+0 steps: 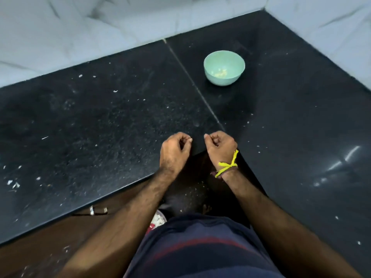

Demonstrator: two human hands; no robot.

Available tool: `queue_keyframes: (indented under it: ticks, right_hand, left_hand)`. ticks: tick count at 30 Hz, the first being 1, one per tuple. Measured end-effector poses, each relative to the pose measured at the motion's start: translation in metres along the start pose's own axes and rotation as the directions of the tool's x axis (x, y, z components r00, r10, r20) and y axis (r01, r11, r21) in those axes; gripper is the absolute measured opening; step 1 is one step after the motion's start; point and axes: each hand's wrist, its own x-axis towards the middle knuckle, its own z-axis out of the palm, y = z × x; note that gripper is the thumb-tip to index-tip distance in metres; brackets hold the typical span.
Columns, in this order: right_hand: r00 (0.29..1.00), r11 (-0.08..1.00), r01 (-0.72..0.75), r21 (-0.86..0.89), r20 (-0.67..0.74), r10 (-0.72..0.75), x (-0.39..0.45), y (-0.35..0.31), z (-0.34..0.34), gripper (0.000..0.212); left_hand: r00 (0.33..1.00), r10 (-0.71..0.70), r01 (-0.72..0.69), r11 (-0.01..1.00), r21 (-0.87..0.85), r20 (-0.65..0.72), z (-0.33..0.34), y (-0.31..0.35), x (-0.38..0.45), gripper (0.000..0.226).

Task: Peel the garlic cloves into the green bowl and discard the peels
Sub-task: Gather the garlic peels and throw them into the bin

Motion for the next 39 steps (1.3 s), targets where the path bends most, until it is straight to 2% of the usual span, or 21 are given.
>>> queue_keyframes:
  ticks: [4, 7, 10, 13, 17, 23, 27, 34, 36, 39]
  right_hand:
    - [1.000, 1.000, 0.014, 0.010, -0.018, -0.013, 0.055, 0.006, -0.019, 0.021]
    - [0.999, 0.999, -0.037, 0.015, -0.015, 0.037, 0.083, 0.020, -0.032, 0.020]
    - [0.995, 0.995, -0.099, 0.021, -0.008, 0.099, 0.105, 0.037, -0.044, 0.011]
    - [0.989, 0.988, -0.149, 0.032, 0.029, 0.148, 0.126, 0.055, -0.054, 0.003]
    - [0.985, 0.984, -0.175, 0.015, -0.003, 0.175, 0.153, 0.064, -0.056, 0.030]
    - [0.980, 0.976, -0.196, 0.093, -0.010, 0.197, 0.188, 0.051, -0.031, 0.017]
    - [0.979, 0.976, -0.195, 0.095, -0.044, 0.200, 0.206, 0.045, -0.019, 0.032]
    - [0.907, 0.906, -0.416, 0.071, -0.032, 0.419, 0.256, 0.015, 0.009, 0.067]
    - [0.890, 0.890, -0.456, -0.005, -0.005, 0.456, 0.269, 0.004, 0.013, 0.060]
    - [0.883, 0.881, -0.470, -0.056, -0.015, 0.469, 0.278, -0.010, 0.013, 0.032]
  left_hand:
    - [0.998, -0.043, 0.042, 0.999, 0.018, 0.046, 0.038, 0.027, 0.050, 0.005]
    - [0.995, -0.064, 0.060, 0.997, 0.056, 0.071, 0.063, 0.038, 0.082, 0.011]
    - [0.995, -0.096, 0.094, 0.981, 0.169, 0.005, 0.079, 0.044, 0.105, 0.027]
    - [0.984, -0.156, 0.171, 0.962, 0.212, -0.085, 0.087, 0.046, 0.114, 0.033]
    - [0.988, -0.130, 0.147, 0.956, 0.255, -0.086, 0.090, 0.047, 0.113, 0.027]
    - [0.994, -0.082, 0.103, 0.940, 0.326, -0.078, 0.095, 0.040, 0.116, 0.019]
    - [0.995, -0.083, 0.098, 0.935, 0.340, -0.060, 0.097, 0.038, 0.118, 0.020]
    - [0.995, -0.012, 0.048, 0.935, 0.350, -0.103, 0.098, 0.038, 0.118, 0.025]
    - [0.996, -0.010, 0.043, 0.933, 0.356, -0.093, 0.098, 0.037, 0.118, 0.028]
    - [0.997, 0.020, 0.007, 0.930, 0.369, -0.071, 0.098, 0.034, 0.118, 0.032]
